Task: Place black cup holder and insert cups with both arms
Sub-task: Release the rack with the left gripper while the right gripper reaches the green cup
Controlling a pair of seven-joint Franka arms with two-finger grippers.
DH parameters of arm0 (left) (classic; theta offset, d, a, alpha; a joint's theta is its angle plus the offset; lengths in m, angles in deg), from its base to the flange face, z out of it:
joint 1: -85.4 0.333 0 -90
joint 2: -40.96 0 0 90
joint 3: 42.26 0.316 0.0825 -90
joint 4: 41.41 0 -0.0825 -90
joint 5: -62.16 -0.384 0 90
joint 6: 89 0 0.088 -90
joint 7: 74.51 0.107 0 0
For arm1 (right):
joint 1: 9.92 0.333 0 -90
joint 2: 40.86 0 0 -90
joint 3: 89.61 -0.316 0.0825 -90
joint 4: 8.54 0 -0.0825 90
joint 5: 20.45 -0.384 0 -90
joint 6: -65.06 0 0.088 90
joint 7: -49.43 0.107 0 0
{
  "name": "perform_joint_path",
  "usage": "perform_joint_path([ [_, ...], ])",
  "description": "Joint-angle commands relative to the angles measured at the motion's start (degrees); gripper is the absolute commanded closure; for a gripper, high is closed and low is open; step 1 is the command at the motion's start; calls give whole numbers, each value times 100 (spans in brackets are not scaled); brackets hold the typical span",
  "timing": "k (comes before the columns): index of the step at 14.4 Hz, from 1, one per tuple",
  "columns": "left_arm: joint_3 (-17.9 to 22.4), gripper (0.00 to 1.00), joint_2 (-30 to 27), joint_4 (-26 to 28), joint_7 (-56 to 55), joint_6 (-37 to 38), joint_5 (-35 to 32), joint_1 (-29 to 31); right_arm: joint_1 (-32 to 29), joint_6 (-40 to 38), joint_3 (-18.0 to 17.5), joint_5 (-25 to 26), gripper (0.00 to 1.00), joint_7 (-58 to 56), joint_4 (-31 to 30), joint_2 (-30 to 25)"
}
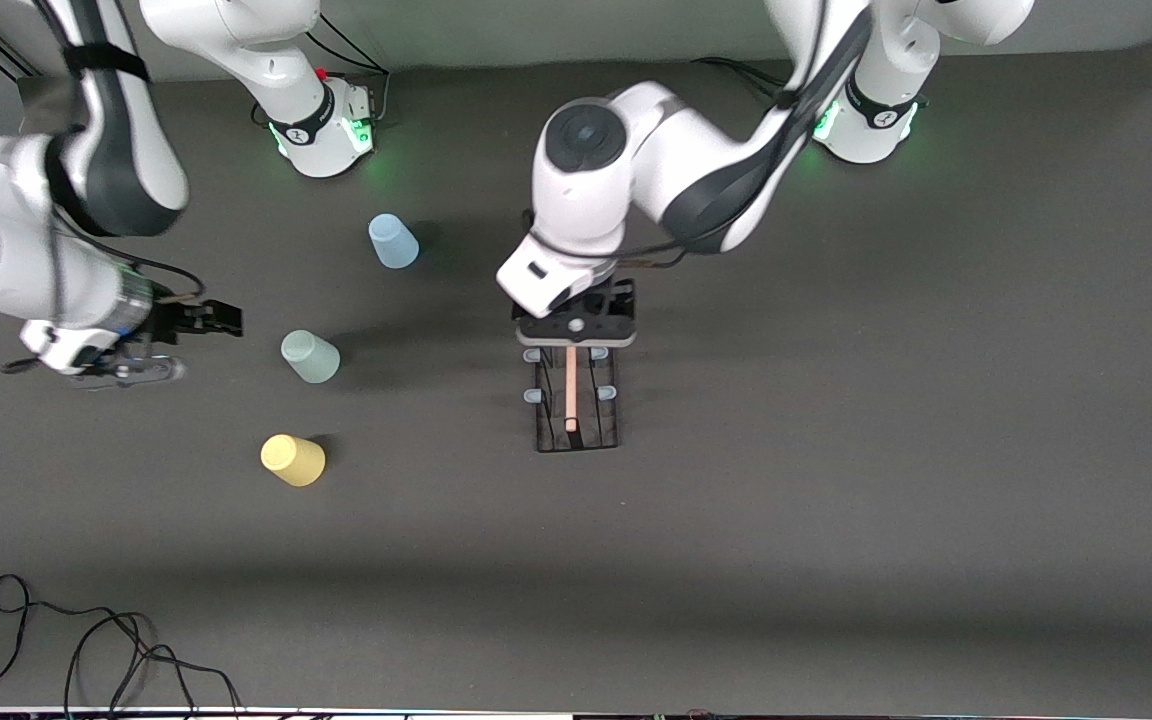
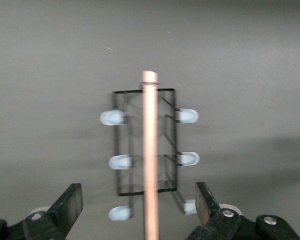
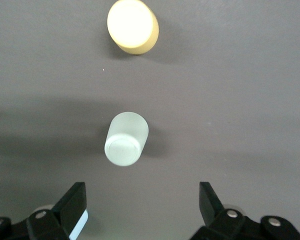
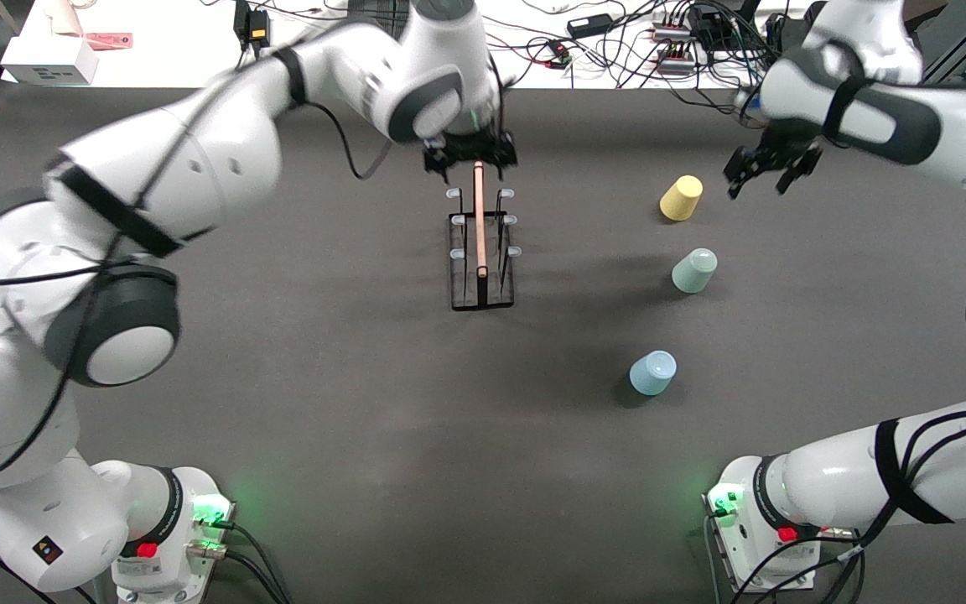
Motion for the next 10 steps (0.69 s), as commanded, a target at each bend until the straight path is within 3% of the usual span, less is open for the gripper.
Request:
perform_joint_path([
  [1,-5,0,-666,259,663,677,197,641,59,789,18,-79,0,95,-629,99],
  [5,12,0,-1580,882,1840,1232,242,1809,86,1404,1,-394,0,103,-639,697],
  [10,47,0,-2153,927,3869,2006,163,3357,156,1625,-8,-624,0,183,-875,927],
])
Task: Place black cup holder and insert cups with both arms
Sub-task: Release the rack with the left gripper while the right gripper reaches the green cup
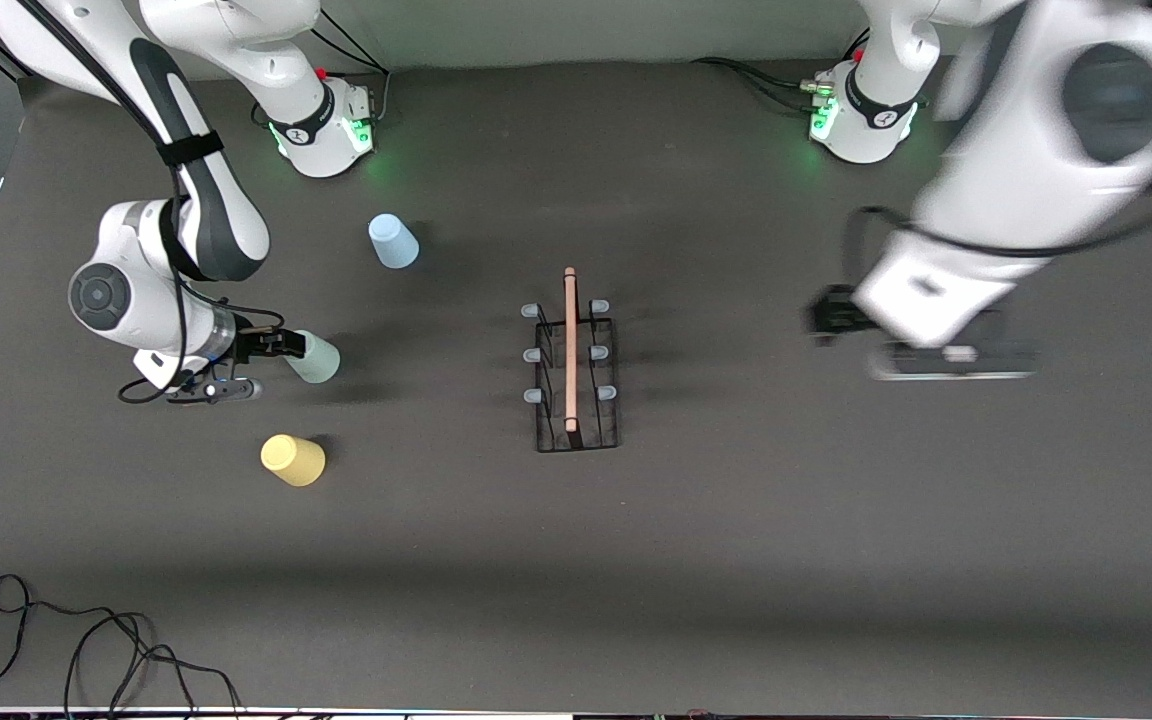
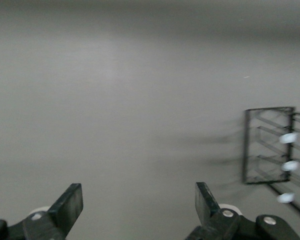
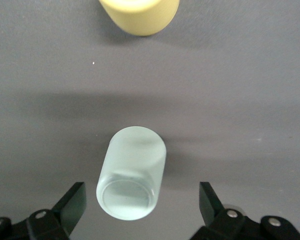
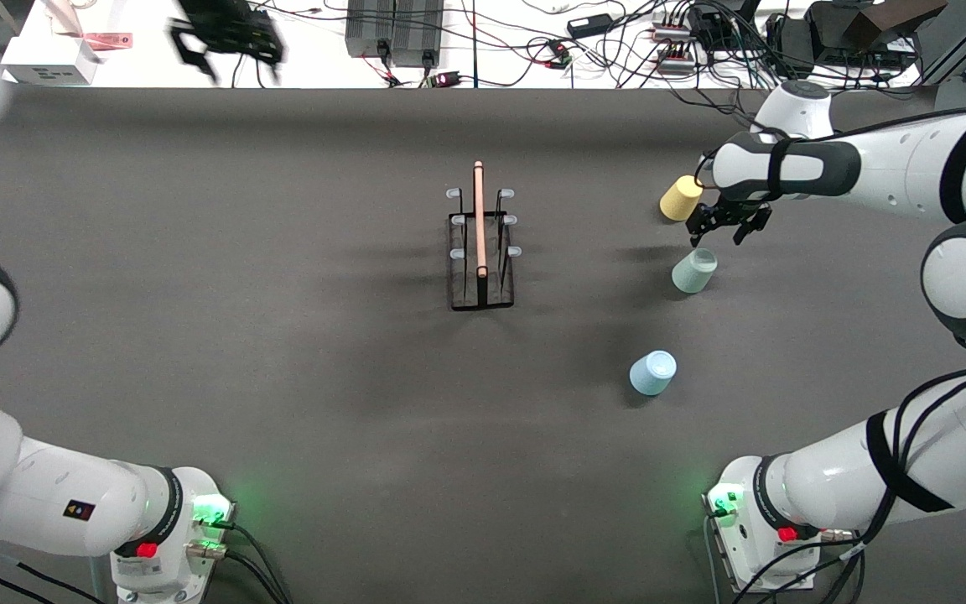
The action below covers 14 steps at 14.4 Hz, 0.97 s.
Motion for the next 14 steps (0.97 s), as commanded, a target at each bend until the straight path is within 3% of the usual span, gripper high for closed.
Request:
perform_joint_path([
  [1,-41,0,-382,271,1192,235,28,766,49,279,1,-136,0,76,-292,8],
  [5,-50,0,-487,280,1882,288,46,1358,50,613,1,-154,6,102,-434,210],
  [6,-41,0,-488,280,1882,288,46,1358,50,588,-7,-215,15,94,-434,219],
  [8,-41,0,-496,280,1882,306,46,1358,41,509,-7,-242,50,94,-408,184],
  [9,-41,0,-505,271,1882,323,46,1358,41,395,-16,-242,58,111,-356,149],
  [11,-15,0,-531,262,1882,411,19,1358,41,-200,-25,-251,63,129,29,-26],
  [14,-6,0,-540,236,1873,464,19,1350,41,-1728,-25,-451,66,181,1276,-141],
])
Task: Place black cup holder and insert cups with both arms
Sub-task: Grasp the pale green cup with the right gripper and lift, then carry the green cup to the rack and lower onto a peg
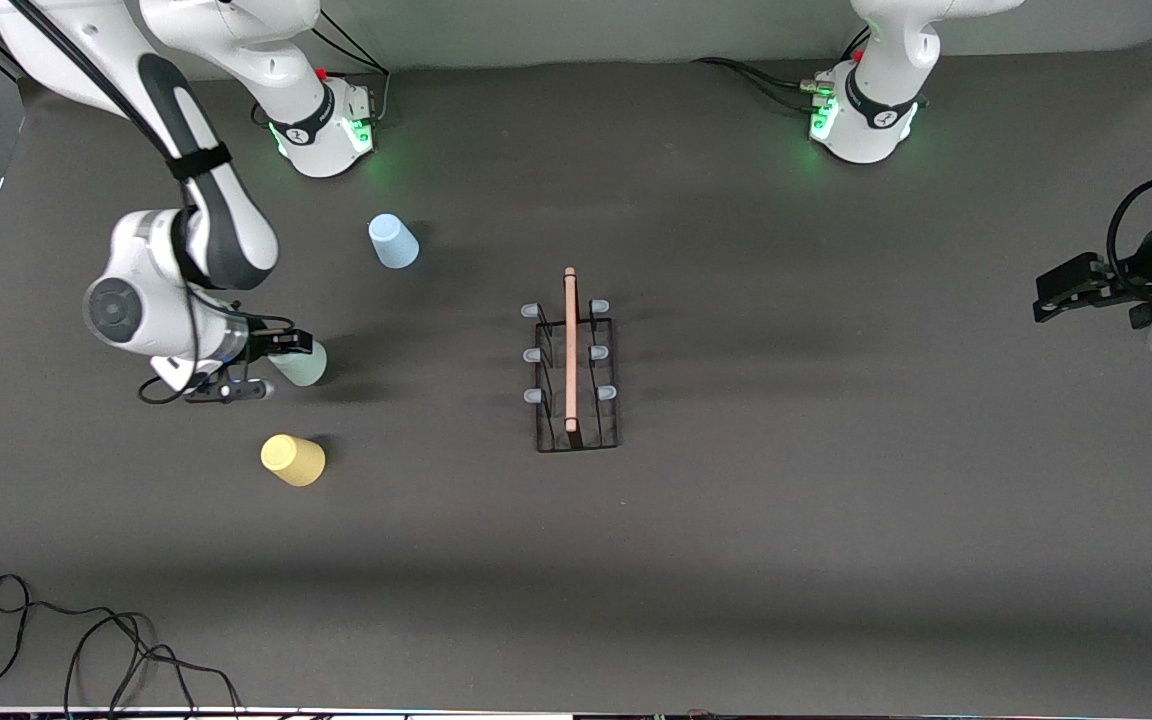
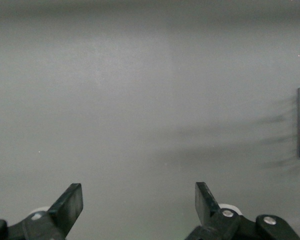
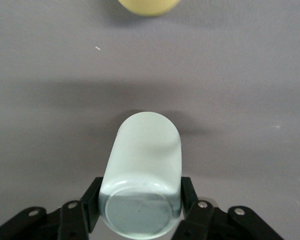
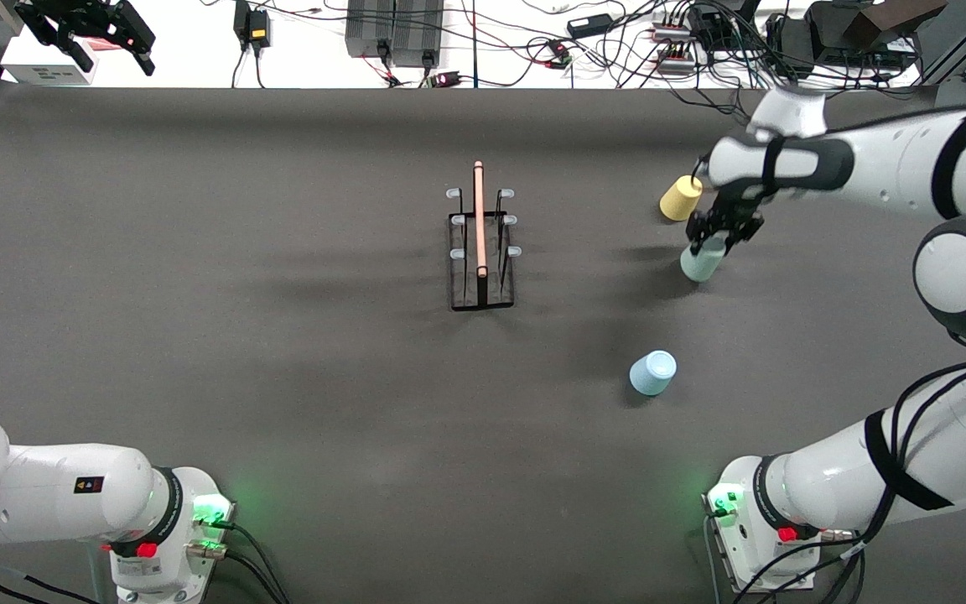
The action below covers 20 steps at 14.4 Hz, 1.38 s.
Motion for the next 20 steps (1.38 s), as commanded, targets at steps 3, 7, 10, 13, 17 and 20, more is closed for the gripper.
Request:
perform_joint_path([
  [3,27,0,-192,86,40,194,6,-21,165,-1416,-82,-751,66,523,1701,-44],
  [7,36,0,-192,68,-48,265,6,-118,604,-1390,-651,-779,66,2479,2579,446],
  [10,228,0,-192,68,-74,265,-12,-354,999,-1268,-1197,-726,66,3861,2960,799],
  [13,256,0,-227,68,-48,274,-12,-329,1360,-864,-1637,-691,66,4715,2960,887],
  [17,256,0,-227,68,5,326,-12,-311,1528,-1046,-1778,-691,66,4858,2864,774],
  [20,256,0,-209,68,-13,309,-29,-320,1704,-1205,-1927,-673,66,5155,2750,686],
])
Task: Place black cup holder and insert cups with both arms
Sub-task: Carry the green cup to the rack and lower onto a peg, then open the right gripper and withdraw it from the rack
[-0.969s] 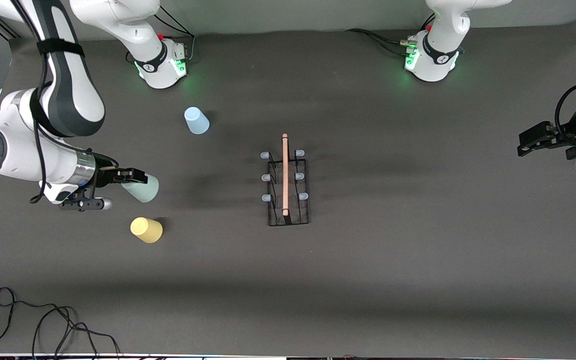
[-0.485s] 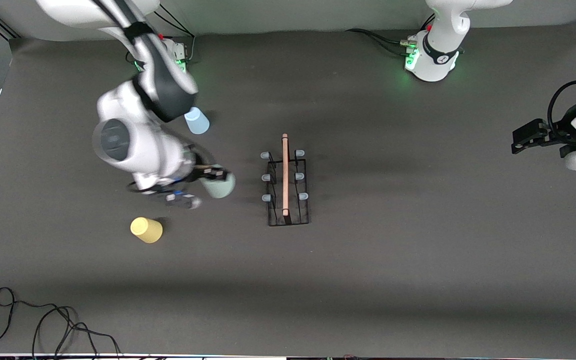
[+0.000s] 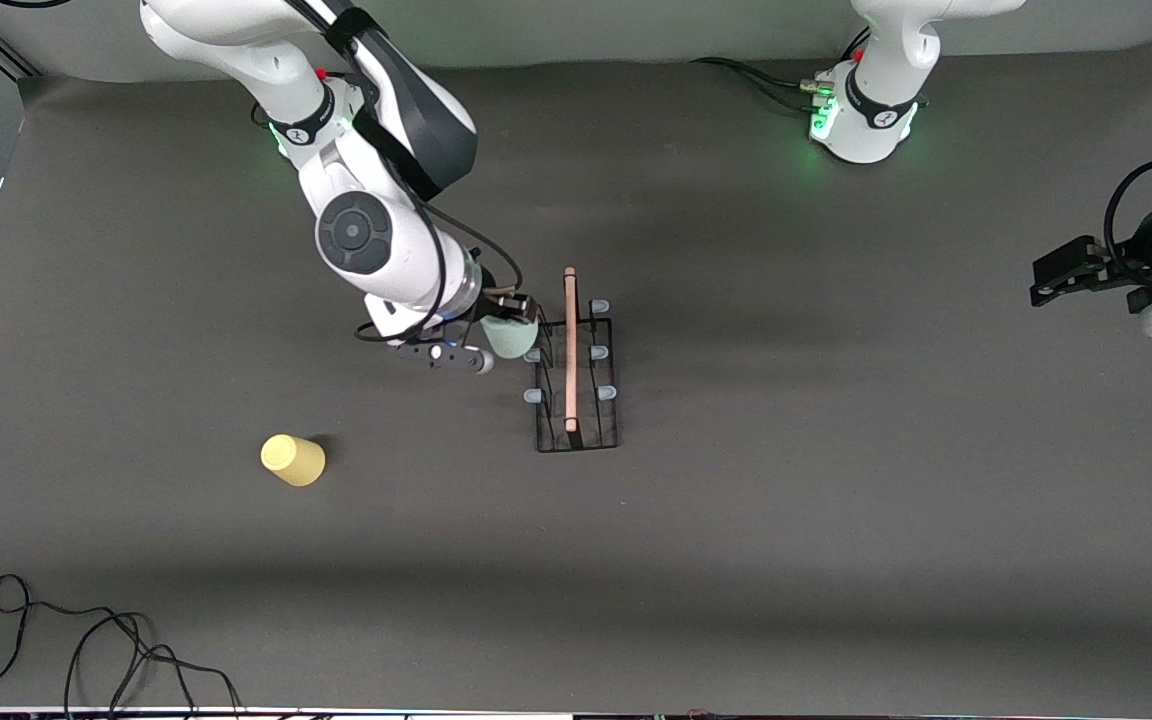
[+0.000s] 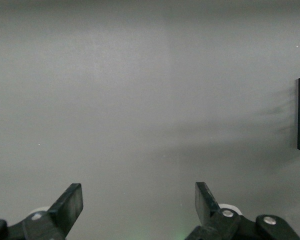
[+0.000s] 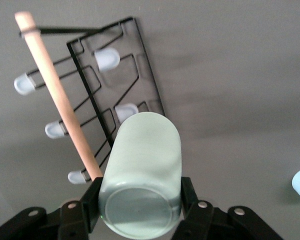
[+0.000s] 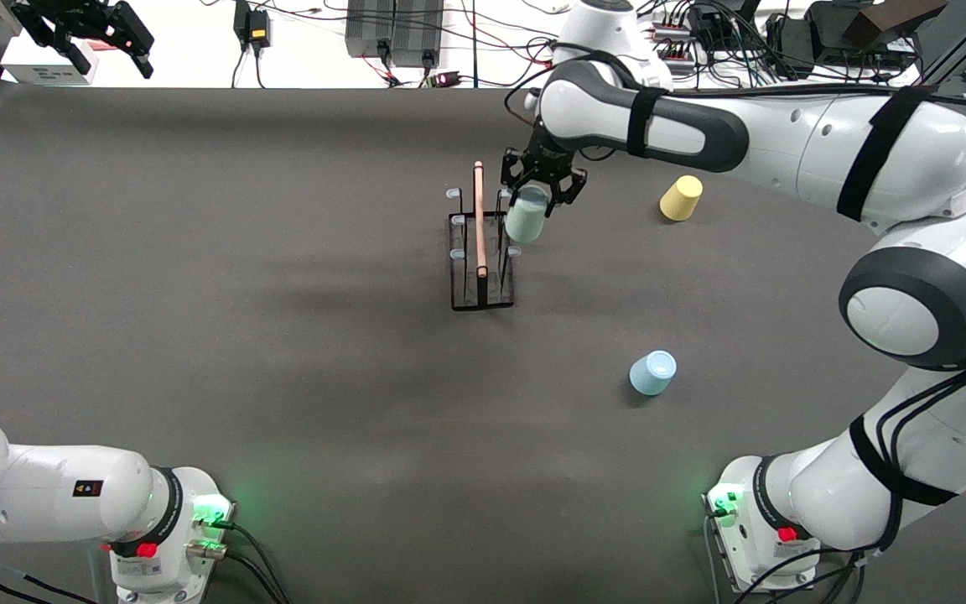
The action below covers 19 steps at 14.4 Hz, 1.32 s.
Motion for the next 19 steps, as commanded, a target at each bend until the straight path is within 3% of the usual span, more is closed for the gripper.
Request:
perform_joint_path([
  [1,77,0,-119,71,0,84,-29,-95,152,-133,-108,25,66,407,-70,-141],
  [9,94,0,-49,71,52,101,-29,-77,161,200,-143,500,65,583,-307,105],
  [10,94,0,-49,71,52,101,-29,-77,161,227,-143,500,58,592,-324,105],
  [11,94,0,-49,71,61,101,-29,-77,161,245,-143,465,30,601,-325,105],
  [12,94,0,-49,71,61,101,-29,-77,144,306,-143,439,10,618,-333,105],
  [13,94,0,-49,71,61,101,-29,-77,135,324,-143,430,0,619,-333,105],
  [17,94,0,-49,71,61,84,-29,-77,-49,246,-82,412,0,470,-333,-166],
  [19,94,0,-49,62,61,66,-29,-77,-303,-191,-4,368,0,-142,-351,-465],
])
